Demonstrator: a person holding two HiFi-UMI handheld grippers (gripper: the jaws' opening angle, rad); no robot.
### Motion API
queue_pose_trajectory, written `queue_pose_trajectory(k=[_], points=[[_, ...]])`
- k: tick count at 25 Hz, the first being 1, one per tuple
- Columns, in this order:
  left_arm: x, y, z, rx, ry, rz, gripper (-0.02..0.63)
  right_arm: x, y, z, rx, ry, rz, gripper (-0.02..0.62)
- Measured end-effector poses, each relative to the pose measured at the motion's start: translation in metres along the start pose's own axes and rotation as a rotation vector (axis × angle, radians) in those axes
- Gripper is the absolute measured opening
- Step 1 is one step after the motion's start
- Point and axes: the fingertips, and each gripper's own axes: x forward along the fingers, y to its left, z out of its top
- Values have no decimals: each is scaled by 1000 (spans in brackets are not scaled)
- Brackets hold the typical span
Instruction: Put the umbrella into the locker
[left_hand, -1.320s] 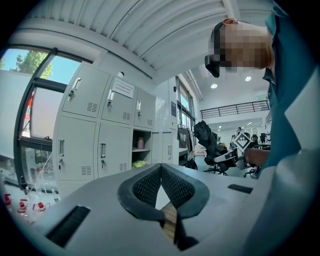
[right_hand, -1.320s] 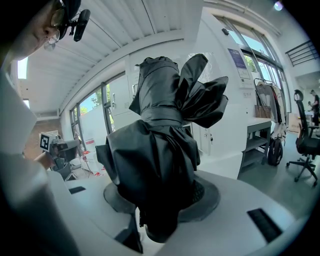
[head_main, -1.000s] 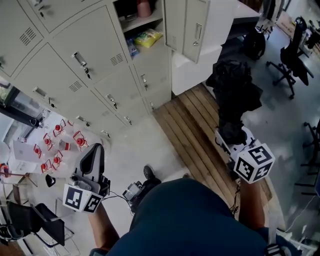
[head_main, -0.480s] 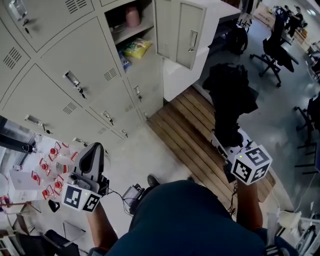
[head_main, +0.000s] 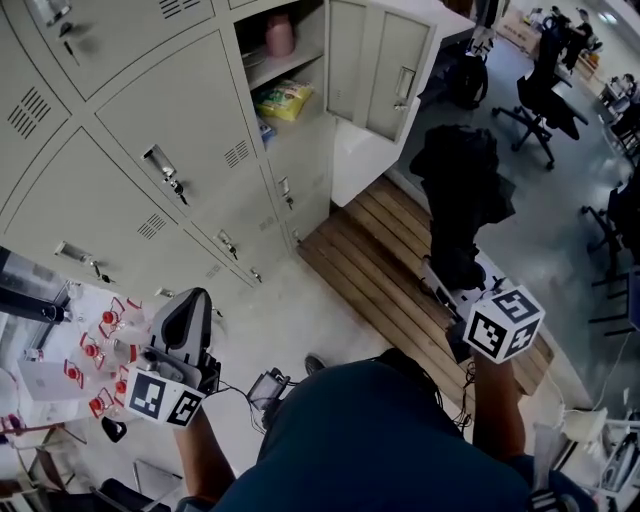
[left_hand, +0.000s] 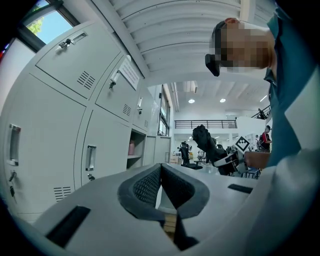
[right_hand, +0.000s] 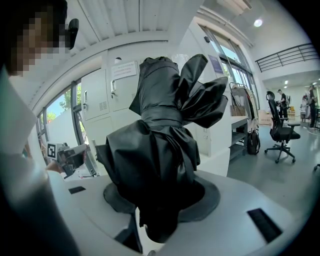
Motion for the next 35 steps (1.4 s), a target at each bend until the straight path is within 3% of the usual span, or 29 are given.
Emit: queue_pose_trajectory(k=[6, 13, 28, 35], points=[[-16, 30, -8, -32, -11, -9, 18, 33, 24, 4, 22, 15, 20, 187], [-29, 53, -14, -53, -17, 55, 18, 82, 25, 14, 1, 51, 56, 187], [-5, 89, -21, -79, 14, 235, 18, 228, -22, 26, -9, 190, 163, 187], [15, 104, -34, -103, 47, 279, 18, 299, -39, 18, 71, 277, 229, 187]])
